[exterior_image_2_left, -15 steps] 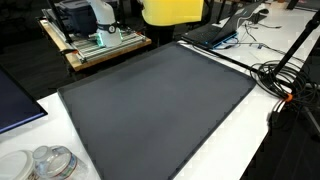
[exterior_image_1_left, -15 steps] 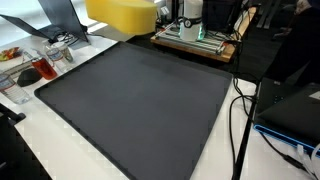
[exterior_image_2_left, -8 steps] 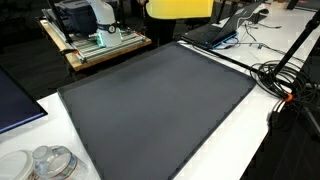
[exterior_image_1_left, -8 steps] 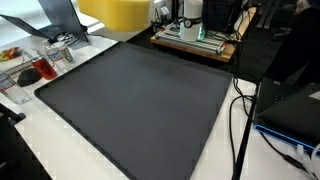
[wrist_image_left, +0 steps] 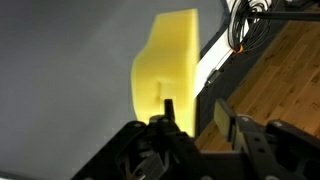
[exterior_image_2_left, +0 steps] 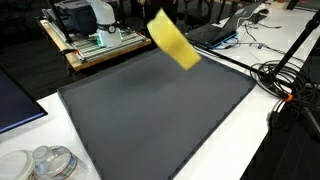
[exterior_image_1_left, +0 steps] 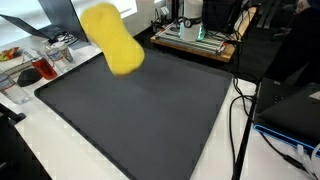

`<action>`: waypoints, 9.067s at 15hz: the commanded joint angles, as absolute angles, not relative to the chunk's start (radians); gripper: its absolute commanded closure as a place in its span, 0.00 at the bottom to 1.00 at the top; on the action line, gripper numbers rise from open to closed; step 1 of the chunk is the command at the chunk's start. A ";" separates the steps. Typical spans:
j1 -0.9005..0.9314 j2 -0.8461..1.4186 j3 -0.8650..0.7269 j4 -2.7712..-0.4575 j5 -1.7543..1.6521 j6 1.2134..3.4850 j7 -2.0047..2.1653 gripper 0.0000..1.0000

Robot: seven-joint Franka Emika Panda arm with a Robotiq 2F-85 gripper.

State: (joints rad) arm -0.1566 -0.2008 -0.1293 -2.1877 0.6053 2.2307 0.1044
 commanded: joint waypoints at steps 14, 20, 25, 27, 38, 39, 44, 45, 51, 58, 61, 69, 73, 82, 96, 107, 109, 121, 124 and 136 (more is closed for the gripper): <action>-0.139 -0.136 -0.046 -2.172 0.063 2.209 0.305 0.00; -0.091 -0.063 0.002 -2.156 -0.192 2.119 0.343 0.00; -0.041 -0.014 0.023 -2.161 -0.309 2.131 0.340 0.00; -0.022 0.009 0.030 -2.157 -0.350 2.129 0.338 0.00; 0.057 0.027 0.045 -2.284 -0.566 2.263 0.288 0.00; 0.058 0.018 0.044 -2.310 -0.593 2.297 0.274 0.00; 0.037 -0.011 0.032 -2.415 -0.563 2.427 0.149 0.00; 0.029 -0.020 0.025 -2.432 -0.535 2.444 0.114 0.00; -0.029 -0.085 -0.038 -2.509 -0.317 2.514 -0.234 0.00; -0.068 -0.143 -0.133 -2.534 -0.089 2.457 -0.621 0.00; -0.085 -0.157 -0.176 -2.531 -0.027 2.430 -0.726 0.00; -0.160 -0.131 -0.288 -2.481 0.104 2.339 -0.882 0.00; -0.202 -0.109 -0.335 -2.438 0.173 2.295 -0.890 0.00; -0.294 0.050 -0.380 -2.265 0.336 2.258 -0.864 0.00; -0.416 0.305 -0.293 -1.961 0.406 2.054 -0.916 0.00; -0.395 0.435 -0.196 -1.724 0.207 1.958 -0.947 0.00; -0.392 0.452 -0.177 -1.683 0.173 1.927 -0.970 0.00; -0.339 0.567 -0.094 -1.502 -0.015 1.833 -1.187 0.00; -0.323 0.582 -0.080 -1.484 -0.038 1.832 -1.242 0.00; -0.212 0.596 -0.021 -1.504 -0.102 1.895 -1.378 0.00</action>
